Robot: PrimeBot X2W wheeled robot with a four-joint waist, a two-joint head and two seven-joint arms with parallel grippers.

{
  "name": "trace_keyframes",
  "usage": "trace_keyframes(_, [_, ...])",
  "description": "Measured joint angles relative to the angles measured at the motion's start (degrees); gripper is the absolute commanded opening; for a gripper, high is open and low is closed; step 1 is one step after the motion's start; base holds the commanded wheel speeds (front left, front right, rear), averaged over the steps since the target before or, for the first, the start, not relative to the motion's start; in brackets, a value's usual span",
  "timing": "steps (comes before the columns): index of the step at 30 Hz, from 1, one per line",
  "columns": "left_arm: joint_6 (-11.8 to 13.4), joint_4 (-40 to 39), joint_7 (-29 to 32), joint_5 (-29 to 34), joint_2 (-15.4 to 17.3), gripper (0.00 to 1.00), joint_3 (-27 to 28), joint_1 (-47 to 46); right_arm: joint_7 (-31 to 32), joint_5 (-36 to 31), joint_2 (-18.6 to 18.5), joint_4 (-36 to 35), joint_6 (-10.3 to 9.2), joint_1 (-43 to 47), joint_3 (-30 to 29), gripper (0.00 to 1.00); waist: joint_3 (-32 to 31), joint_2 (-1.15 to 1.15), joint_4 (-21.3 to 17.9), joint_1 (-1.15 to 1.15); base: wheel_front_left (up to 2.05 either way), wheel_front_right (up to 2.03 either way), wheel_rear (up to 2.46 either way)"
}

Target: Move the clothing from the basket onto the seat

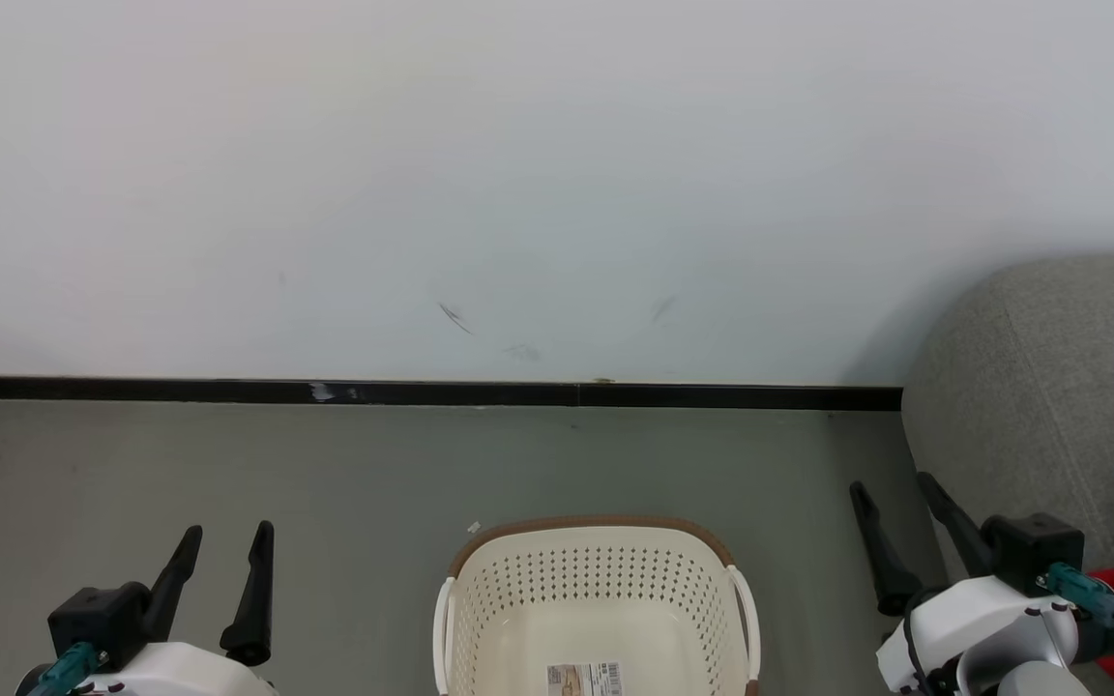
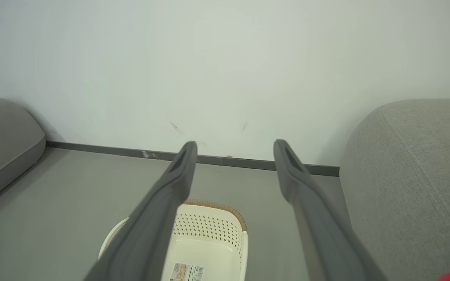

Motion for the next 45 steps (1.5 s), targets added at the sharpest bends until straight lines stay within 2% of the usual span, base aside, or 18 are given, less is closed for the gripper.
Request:
trace_keyframes(15, [-0.2,0.5,0.0,2.0,-1.0,1.00,2.1,0.1,0.0,1.5,0.0,-1.9,0.00,1.3,0.1,1.00,-0.1,0.00,-1.8,0.00,0.00,0.00,0.00])
trace_keyframes(31, [-1.8,1.2,0.0,3.4,-2.5,1.00,3.9,0.2,0.0,1.9,0.0,-2.6,0.00,2.1,0.1,1.00,-0.3,0.00,-2.1,0.00,0.00,0.00,0.00])
trace_keyframes(32, [-2.0,1.3,0.0,3.4,-2.6,0.00,3.9,0.2,0.0,1.9,0.0,-2.6,0.00,2.1,0.1,0.00,-0.3,0.00,-2.1,0.00,0.00,0.00,0.00])
trace_keyframes(39, [-2.0,4.6,0.2,3.2,-5.9,0.00,2.5,3.5,0.1,1.9,1.4,1.4,0.01,5.5,0.4,0.00,-0.3,0.00,-2.1,0.00,0.00,0.00,0.00])
trace_keyframes(45, [-2.3,4.8,1.4,-0.1,-6.2,0.00,3.3,3.6,1.5,5.2,1.4,2.3,0.01,5.1,-1.7,0.00,-0.3,0.00,-2.0,0.00,0.00,0.00,0.00])
